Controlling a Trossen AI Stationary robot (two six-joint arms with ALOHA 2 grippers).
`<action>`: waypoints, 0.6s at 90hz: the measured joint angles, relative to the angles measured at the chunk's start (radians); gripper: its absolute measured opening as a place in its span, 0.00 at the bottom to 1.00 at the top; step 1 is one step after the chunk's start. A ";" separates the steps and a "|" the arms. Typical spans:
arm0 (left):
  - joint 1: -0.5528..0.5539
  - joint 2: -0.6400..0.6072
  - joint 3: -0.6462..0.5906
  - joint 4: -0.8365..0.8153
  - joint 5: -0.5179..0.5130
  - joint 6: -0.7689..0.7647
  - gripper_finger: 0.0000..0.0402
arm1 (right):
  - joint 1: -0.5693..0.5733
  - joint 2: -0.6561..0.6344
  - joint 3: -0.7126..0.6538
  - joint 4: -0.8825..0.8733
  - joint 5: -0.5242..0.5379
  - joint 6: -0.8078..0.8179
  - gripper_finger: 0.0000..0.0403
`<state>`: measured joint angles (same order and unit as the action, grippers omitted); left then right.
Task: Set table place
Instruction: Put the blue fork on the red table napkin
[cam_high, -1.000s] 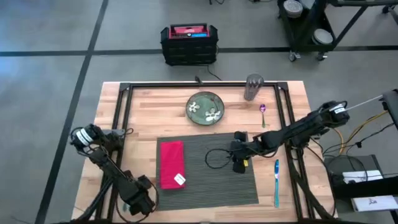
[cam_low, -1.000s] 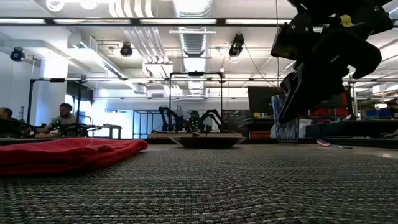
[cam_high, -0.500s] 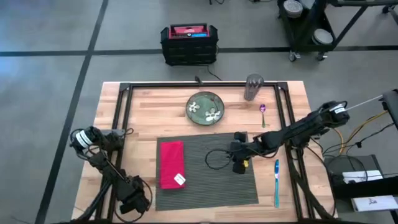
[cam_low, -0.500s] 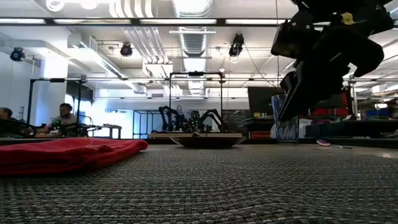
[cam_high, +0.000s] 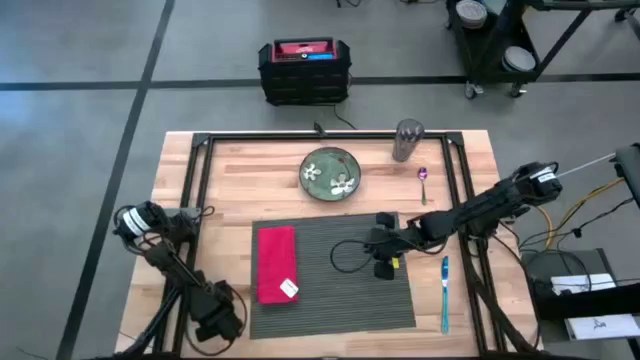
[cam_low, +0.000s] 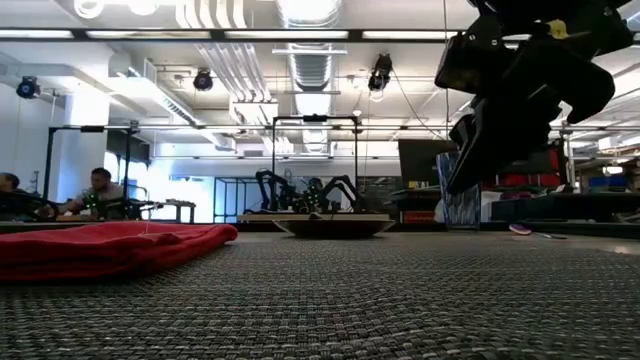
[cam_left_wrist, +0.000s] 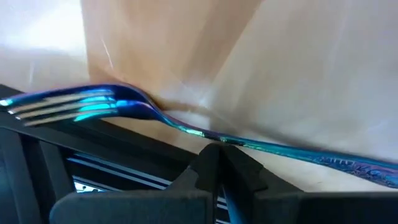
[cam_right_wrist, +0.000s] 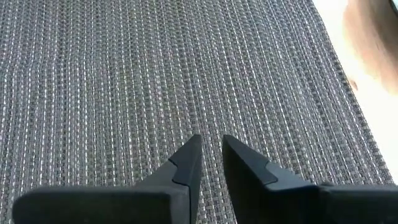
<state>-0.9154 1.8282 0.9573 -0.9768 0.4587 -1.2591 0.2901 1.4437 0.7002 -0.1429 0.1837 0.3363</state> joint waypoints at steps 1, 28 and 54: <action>0.002 0.000 0.001 -0.001 -0.003 0.002 0.00 | 0.000 0.000 0.000 0.000 0.000 0.000 0.12; 0.056 0.000 0.031 -0.004 -0.064 0.040 0.00 | 0.000 0.000 0.000 0.000 0.000 0.000 0.16; 0.097 0.001 0.079 -0.008 -0.147 0.065 0.00 | 0.000 0.000 0.000 0.000 0.000 -0.003 0.20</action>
<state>-0.8182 1.8294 1.0367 -0.9852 0.3118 -1.1942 0.2901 1.4437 0.7002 -0.1432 0.1837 0.3336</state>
